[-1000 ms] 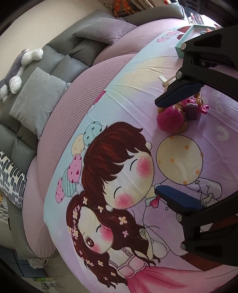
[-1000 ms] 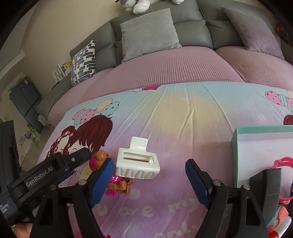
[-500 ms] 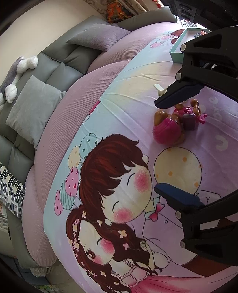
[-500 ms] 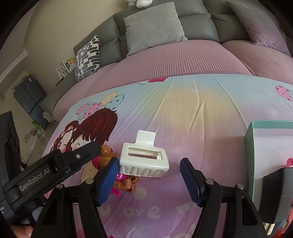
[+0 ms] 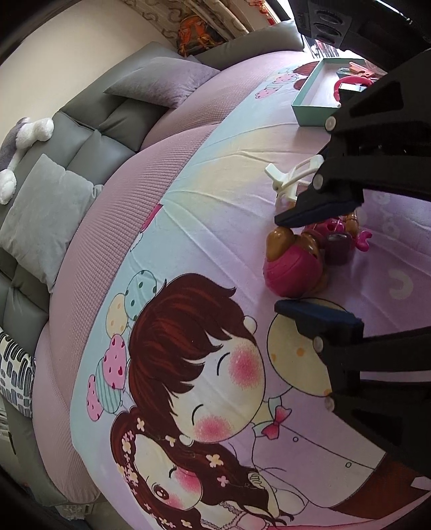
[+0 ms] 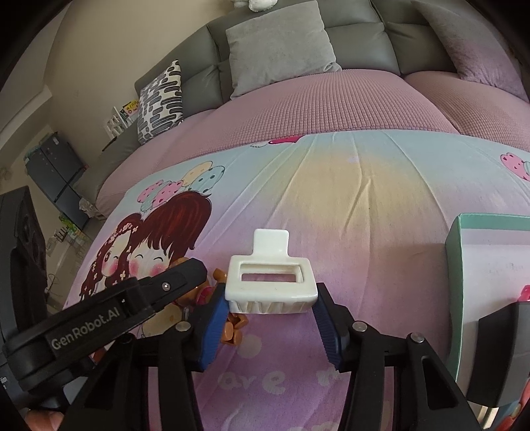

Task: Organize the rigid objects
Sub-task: 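Grasp the pink-haired doll with the left tool while the right tool grasps the white hair clip, then carry the doll and the hair clip with both tools over the tray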

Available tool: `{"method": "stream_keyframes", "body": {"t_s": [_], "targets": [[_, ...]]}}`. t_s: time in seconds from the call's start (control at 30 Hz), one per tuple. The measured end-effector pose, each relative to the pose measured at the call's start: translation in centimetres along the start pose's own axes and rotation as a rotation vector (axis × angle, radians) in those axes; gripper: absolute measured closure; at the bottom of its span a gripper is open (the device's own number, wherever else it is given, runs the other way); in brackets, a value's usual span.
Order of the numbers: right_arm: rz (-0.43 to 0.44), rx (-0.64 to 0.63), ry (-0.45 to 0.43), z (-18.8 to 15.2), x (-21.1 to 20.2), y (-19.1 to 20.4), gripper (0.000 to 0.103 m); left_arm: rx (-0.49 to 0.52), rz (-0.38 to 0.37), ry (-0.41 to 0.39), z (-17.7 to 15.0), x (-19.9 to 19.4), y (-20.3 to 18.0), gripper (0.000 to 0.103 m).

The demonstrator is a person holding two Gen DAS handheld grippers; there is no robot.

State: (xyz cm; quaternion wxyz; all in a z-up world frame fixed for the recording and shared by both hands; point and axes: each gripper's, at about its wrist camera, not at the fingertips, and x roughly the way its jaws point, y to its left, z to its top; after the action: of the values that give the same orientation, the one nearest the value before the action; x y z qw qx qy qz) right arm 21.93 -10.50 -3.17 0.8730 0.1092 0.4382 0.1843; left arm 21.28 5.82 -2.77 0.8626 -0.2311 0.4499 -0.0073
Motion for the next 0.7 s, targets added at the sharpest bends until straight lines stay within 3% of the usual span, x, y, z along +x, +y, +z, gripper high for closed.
{"method": "stream_keyframes", "body": {"t_s": [0.4, 0.7], "targets": [[0.013, 0.018, -0.013, 0.1, -0.5, -0.4, 0.049, -0.004, 0.018, -0.018, 0.1, -0.6, 0.0, 0.059], [0.018, 0.005, -0.044, 0.3, -2.1, 0.0, 0.05, -0.004, 0.034, -0.081, 0.5, -2.7, -0.4, 0.059]]}}
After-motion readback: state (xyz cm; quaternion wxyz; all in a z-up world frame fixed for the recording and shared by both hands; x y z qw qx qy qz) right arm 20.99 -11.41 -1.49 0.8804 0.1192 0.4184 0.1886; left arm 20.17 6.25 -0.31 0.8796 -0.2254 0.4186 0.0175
